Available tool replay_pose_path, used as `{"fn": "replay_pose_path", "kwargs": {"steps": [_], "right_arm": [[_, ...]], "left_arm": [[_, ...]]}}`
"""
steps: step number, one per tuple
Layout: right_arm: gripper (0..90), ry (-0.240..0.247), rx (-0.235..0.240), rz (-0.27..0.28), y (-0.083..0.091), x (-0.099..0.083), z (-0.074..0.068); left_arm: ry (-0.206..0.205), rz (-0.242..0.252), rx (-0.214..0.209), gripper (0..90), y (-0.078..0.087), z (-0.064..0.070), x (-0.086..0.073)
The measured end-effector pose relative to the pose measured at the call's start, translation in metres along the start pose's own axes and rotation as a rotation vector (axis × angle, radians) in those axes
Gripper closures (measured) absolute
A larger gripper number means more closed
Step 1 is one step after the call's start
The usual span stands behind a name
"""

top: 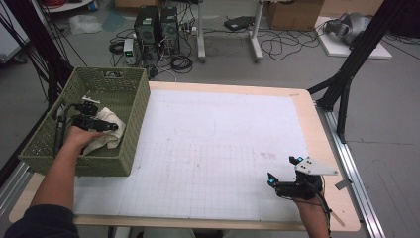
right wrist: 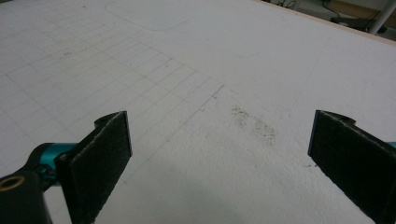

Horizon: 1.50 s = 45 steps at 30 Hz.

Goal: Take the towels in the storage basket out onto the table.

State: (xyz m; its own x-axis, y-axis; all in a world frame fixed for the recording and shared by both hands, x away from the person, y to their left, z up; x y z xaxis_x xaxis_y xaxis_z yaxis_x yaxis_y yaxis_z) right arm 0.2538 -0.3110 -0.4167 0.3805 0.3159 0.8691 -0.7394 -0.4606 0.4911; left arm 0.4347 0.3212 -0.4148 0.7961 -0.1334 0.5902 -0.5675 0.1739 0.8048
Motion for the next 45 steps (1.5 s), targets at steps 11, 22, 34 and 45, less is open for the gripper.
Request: {"fn": "replay_pose_path", "kwargs": {"steps": [11, 22, 34, 45], "right_arm": [[5.3, -0.003, -0.002, -0.006, -0.001, -0.001, 0.0], [5.3, -0.017, -0.015, 0.012, 0.005, 0.0, 0.002], [5.3, -0.018, -0.023, 0.026, 0.008, 0.002, 0.002], [5.3, -0.012, -0.018, 0.03, 0.007, 0.003, 0.002]], "left_arm": [[-0.027, -0.07, -0.063, 71.1, 0.002, 0.0, -0.001], [0.099, 0.135, -0.056, 76.0, 0.027, -0.01, 0.003], [0.132, 0.462, -0.083, 76.2, 0.066, -0.007, 0.009], [0.113, 0.62, -0.12, 76.1, 0.1, -0.004, 0.012]]}}
Point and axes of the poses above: each handheld gripper's, and its own axes: y roughly backward along the jaws, x roughly out of its top, z roughly to its right, the point moved 1 cm from there along -y, roughly forward along the jaws
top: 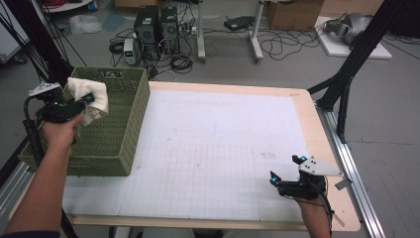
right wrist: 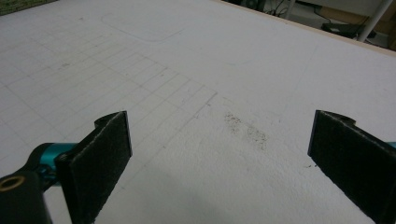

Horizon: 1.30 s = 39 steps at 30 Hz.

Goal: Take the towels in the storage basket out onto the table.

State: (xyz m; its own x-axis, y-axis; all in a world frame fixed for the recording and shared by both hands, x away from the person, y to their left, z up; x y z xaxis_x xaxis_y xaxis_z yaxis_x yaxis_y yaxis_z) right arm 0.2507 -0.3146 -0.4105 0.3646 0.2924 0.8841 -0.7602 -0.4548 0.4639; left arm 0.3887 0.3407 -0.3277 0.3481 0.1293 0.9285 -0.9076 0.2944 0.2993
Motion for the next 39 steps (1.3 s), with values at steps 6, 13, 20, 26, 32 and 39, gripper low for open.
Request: {"fn": "replay_pose_path", "kwargs": {"steps": [6, 13, 20, 26, 32, 39], "right_arm": [[5.3, 0.001, 0.003, -0.002, -0.001, 0.001, -0.002], [5.3, 0.003, -0.001, 0.005, 0.0, 0.002, -0.002], [5.3, 0.009, -0.001, 0.005, -0.001, 0.002, -0.002], [5.3, 0.009, 0.001, 0.006, -0.001, 0.002, -0.003], [5.3, 0.009, 0.002, 0.006, -0.002, 0.003, -0.003], [5.3, 0.014, 0.003, 0.008, -0.001, 0.003, -0.003]], "left_arm": [[-0.027, 0.059, -0.048, 76.1, 0.01, 0.011, 0.011], [-0.036, 0.103, -0.087, 76.1, 0.019, 0.021, 0.021], [-0.046, 0.154, -0.133, 76.1, 0.027, 0.033, 0.028], [-0.063, 0.189, -0.189, 76.1, 0.034, 0.048, 0.038], [-0.099, 0.212, -0.239, 76.1, 0.037, 0.069, 0.047], [-0.12, 0.216, -0.324, 76.1, 0.031, 0.099, 0.048]]}}
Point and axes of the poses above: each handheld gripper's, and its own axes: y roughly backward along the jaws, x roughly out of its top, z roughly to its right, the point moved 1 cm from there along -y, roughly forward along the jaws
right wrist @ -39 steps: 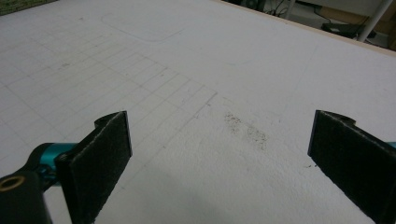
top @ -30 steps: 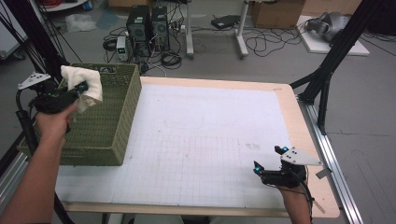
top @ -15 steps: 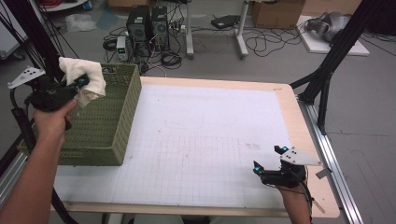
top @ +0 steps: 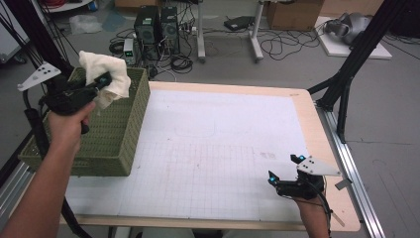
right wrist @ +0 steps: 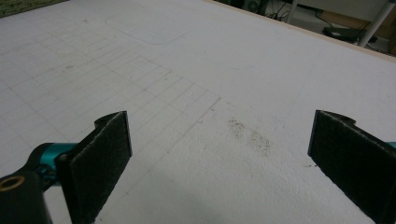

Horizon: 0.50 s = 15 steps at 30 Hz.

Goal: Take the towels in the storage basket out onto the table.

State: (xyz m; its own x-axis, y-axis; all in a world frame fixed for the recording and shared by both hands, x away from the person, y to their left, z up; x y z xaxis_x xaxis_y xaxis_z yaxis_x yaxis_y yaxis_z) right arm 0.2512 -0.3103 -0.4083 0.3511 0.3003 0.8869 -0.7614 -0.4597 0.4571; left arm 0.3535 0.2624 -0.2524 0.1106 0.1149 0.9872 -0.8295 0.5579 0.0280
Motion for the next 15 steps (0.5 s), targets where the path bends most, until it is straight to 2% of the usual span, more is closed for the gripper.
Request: {"fn": "replay_pose_path", "kwargs": {"steps": [2, 7, 8, 15], "right_arm": [[5.3, -0.005, 0.0, 0.0, 0.0, 0.0, 0.0], [5.3, -0.003, 0.001, -0.003, -0.001, 0.0, -0.001], [5.3, -0.003, 0.001, -0.003, -0.001, 0.0, -0.001], [5.3, 0.002, 0.005, 0.001, -0.001, 0.0, -0.001]], "left_arm": [[-0.007, 0.002, -0.021, 76.0, -0.004, 0.007, 0.0], [-0.009, -0.016, -0.12, 76.0, -0.018, 0.032, -0.004], [-0.021, -0.024, -0.135, 76.0, -0.02, 0.037, -0.005], [-0.036, -0.054, -0.246, 75.7, -0.044, 0.076, -0.021]]}}
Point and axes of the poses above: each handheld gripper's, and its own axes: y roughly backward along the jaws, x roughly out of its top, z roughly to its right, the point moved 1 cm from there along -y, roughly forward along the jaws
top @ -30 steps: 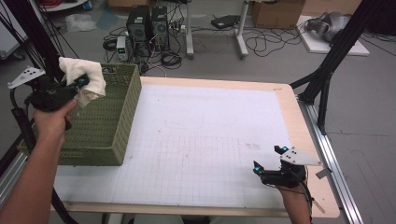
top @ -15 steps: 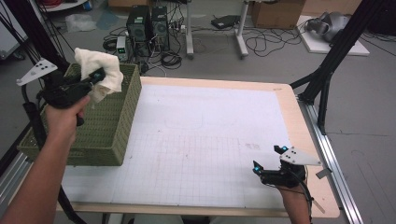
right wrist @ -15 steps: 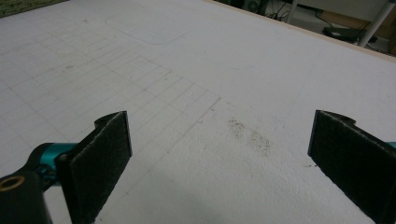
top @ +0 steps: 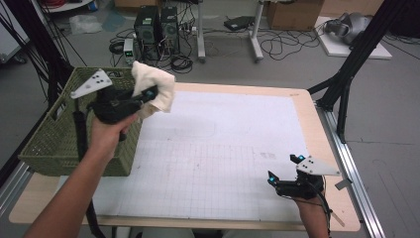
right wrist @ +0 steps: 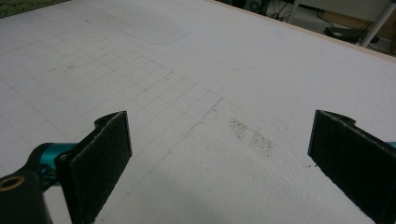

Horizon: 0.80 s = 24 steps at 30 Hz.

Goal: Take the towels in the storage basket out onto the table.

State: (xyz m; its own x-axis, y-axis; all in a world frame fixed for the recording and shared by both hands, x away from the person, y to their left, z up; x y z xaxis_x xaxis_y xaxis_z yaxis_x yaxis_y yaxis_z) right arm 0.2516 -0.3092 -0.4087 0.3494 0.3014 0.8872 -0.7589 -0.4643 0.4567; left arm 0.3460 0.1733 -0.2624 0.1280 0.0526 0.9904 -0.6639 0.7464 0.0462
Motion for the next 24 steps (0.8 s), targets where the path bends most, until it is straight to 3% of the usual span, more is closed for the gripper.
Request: {"fn": "replay_pose_path", "kwargs": {"steps": [7, 14, 24], "right_arm": [[5.3, -0.007, -0.001, 0.003, 0.001, 0.0, 0.001], [5.3, -0.009, -0.005, 0.001, 0.002, 0.0, 0.002], [5.3, -0.009, -0.012, 0.0, 0.003, -0.001, 0.005]], "left_arm": [[0.017, -0.048, -0.087, 75.3, -0.038, 0.027, -0.027], [0.011, -0.103, -0.144, 75.1, -0.074, 0.053, -0.057], [0.054, -0.145, -0.21, 74.7, -0.114, 0.078, -0.095]]}}
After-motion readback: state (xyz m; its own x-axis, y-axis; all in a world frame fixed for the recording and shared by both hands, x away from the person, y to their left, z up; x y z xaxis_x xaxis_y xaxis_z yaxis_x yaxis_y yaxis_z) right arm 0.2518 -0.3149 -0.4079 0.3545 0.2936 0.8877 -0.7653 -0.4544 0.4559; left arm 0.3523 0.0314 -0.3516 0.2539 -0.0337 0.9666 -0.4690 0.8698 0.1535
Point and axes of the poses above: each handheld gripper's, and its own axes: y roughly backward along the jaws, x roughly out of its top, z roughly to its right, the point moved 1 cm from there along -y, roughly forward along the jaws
